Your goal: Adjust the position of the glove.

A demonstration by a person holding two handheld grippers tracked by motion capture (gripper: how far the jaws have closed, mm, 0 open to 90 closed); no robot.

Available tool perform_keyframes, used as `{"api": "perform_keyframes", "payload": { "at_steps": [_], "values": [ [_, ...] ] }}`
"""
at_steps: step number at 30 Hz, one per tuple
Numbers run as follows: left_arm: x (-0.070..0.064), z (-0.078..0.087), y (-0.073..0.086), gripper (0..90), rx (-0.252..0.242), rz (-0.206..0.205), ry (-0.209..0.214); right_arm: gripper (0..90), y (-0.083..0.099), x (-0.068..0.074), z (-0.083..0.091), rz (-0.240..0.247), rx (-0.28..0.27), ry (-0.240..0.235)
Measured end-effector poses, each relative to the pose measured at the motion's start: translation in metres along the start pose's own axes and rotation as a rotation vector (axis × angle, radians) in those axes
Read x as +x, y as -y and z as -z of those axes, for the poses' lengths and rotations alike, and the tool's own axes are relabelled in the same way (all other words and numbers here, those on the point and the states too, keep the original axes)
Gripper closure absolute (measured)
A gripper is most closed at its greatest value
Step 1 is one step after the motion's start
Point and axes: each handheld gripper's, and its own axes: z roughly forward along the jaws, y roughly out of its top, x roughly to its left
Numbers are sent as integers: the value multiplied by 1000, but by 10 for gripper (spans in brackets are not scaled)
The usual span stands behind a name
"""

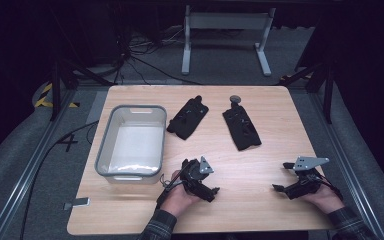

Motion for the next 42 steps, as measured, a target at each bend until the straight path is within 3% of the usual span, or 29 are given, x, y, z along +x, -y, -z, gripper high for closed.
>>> {"api": "perform_keyframes", "payload": {
  "at_steps": [4,6,7,14,17,20,21,22,32,42],
  "values": [
    [0,0,0,0,0,-2,2,50,0,0,0,1,-2,-1],
    [0,0,0,0,0,-3,5,95,-1,0,1,5,0,-5],
    [0,0,0,0,0,-4,5,167,-4,0,2,8,8,-5],
    [0,0,0,0,-1,-9,11,270,-13,-3,5,-18,3,-6],
    [0,0,0,0,3,-9,15,412,-24,-8,7,-32,-23,-17],
    [0,0,0,0,3,-9,15,475,-28,-9,6,-25,-24,-18],
    [0,0,0,0,3,-9,15,549,-32,-10,4,-17,-26,-25],
    [1,0,0,0,2,-10,16,549,-32,-10,4,-17,-26,-25],
    [1,0,0,0,1,-14,19,877,-58,-17,-3,5,-65,-62],
    [1,0,0,0,3,-14,20,900,-82,-29,-16,10,-86,-69]
  ]
}}
